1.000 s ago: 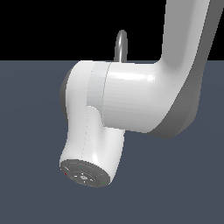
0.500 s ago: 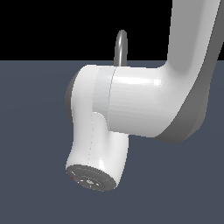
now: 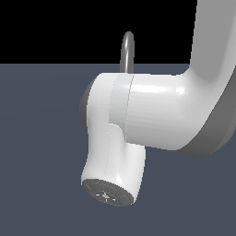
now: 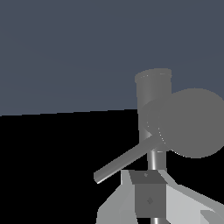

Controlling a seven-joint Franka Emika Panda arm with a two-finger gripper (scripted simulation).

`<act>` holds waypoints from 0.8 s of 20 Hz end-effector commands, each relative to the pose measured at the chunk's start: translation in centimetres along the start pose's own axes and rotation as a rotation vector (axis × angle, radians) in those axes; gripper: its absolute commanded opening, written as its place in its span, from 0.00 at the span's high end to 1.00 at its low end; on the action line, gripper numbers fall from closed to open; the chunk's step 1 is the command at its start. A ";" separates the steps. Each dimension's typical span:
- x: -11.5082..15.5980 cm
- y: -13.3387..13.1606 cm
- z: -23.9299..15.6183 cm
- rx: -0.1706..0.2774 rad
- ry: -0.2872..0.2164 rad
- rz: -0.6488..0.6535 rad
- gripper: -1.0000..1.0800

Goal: Turn on the faucet by rotating a designated handle.

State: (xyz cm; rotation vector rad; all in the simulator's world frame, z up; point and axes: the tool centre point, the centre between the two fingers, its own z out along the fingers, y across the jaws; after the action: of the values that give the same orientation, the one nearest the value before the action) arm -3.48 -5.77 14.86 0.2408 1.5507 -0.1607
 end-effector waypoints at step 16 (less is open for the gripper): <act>3.9 -2.8 0.5 -0.071 0.006 -0.037 1.00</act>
State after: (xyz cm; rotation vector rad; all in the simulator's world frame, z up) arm -3.94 -9.41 12.06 0.2606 1.5300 -0.2080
